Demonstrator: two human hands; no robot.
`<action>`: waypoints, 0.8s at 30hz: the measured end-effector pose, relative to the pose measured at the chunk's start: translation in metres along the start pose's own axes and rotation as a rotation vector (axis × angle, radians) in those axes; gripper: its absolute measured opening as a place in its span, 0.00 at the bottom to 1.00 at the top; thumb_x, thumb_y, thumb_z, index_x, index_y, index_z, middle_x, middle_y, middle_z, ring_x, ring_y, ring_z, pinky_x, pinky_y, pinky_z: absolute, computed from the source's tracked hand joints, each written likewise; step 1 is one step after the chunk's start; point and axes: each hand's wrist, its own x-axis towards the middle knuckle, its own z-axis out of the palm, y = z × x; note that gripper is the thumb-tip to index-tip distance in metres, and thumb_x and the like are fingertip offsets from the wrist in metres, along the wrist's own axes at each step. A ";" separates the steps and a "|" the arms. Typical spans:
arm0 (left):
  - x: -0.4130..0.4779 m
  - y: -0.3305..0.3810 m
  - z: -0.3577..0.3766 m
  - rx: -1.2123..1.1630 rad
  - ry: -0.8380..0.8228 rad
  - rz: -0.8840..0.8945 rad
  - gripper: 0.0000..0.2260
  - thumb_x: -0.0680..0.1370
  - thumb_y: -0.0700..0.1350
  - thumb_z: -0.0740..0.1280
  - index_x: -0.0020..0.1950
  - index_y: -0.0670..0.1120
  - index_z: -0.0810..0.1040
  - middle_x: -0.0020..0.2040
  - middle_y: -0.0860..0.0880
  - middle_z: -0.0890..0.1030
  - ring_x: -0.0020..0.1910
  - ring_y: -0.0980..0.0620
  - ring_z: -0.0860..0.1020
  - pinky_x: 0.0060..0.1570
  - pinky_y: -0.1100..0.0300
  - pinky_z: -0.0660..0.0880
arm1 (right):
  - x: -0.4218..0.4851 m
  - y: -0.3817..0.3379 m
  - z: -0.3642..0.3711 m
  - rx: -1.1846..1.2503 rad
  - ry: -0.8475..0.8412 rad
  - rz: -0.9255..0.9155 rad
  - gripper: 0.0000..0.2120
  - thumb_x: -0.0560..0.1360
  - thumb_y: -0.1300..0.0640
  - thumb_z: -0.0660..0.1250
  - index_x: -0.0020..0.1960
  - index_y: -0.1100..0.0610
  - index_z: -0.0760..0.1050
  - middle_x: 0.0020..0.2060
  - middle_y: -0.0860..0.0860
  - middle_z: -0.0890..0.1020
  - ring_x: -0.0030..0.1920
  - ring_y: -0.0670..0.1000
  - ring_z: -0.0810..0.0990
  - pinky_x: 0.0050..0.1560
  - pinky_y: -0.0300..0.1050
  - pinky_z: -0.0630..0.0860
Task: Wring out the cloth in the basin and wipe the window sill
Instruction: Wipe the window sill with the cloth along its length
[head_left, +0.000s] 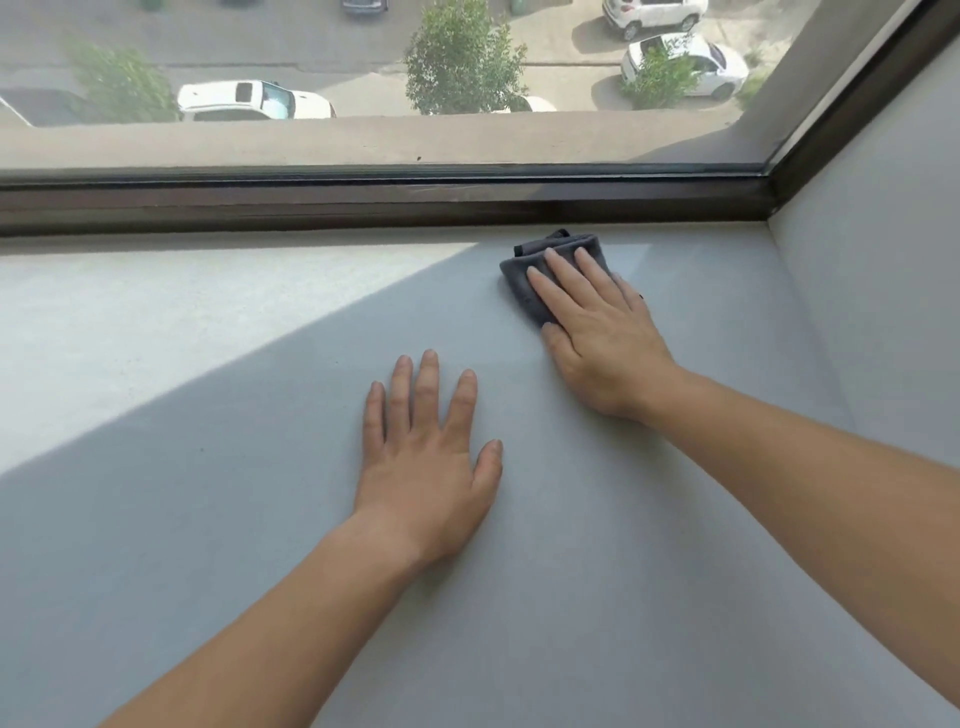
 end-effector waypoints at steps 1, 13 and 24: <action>0.001 0.002 -0.003 -0.005 0.017 -0.007 0.35 0.73 0.63 0.38 0.79 0.53 0.43 0.79 0.45 0.37 0.77 0.45 0.32 0.74 0.45 0.31 | 0.001 0.015 -0.002 -0.006 0.012 0.025 0.27 0.83 0.47 0.49 0.81 0.45 0.49 0.81 0.44 0.48 0.81 0.50 0.44 0.79 0.52 0.44; 0.060 0.067 -0.007 -0.094 0.008 0.051 0.31 0.81 0.58 0.49 0.80 0.51 0.40 0.80 0.44 0.35 0.77 0.46 0.31 0.75 0.48 0.31 | -0.024 0.057 -0.005 0.031 0.053 0.141 0.30 0.80 0.47 0.46 0.81 0.47 0.52 0.81 0.46 0.51 0.81 0.51 0.46 0.78 0.54 0.47; 0.062 0.070 0.000 0.002 -0.018 0.022 0.34 0.76 0.61 0.41 0.79 0.52 0.36 0.79 0.45 0.31 0.76 0.46 0.28 0.74 0.46 0.31 | -0.032 0.070 -0.005 0.027 0.083 0.252 0.27 0.83 0.48 0.50 0.81 0.47 0.49 0.82 0.47 0.48 0.81 0.52 0.43 0.79 0.56 0.43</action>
